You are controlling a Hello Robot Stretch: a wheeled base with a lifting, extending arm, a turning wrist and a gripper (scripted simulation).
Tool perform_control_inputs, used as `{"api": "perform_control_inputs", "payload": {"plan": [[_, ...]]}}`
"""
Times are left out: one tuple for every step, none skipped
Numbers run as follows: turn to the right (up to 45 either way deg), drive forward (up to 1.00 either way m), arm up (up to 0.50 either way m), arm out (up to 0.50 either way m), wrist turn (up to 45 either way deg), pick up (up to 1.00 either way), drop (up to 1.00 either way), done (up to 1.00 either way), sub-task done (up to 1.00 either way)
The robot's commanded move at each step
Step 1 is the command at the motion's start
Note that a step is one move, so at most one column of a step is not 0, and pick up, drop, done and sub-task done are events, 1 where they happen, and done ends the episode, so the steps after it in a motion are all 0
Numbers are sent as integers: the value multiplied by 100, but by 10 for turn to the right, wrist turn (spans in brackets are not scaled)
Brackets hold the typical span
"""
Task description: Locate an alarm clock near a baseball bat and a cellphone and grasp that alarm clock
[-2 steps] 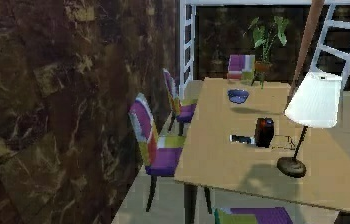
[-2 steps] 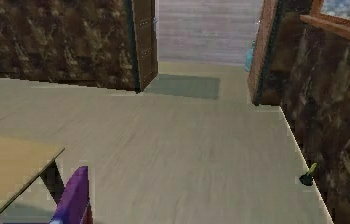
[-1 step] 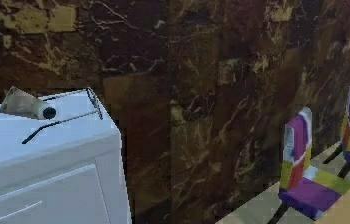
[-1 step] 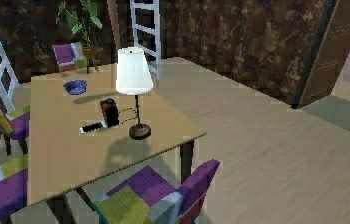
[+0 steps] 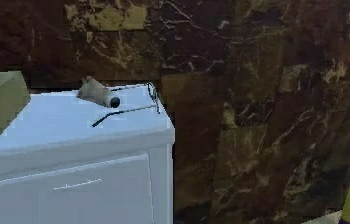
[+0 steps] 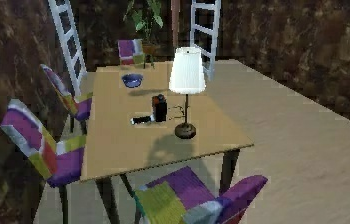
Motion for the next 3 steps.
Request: {"api": "perform_control_inputs", "payload": {"plan": [[450,0,0,0,0,0,0,0,0],[450,0,0,0,0,0,0,0,0],[450,0,0,0,0,0,0,0,0]]}}
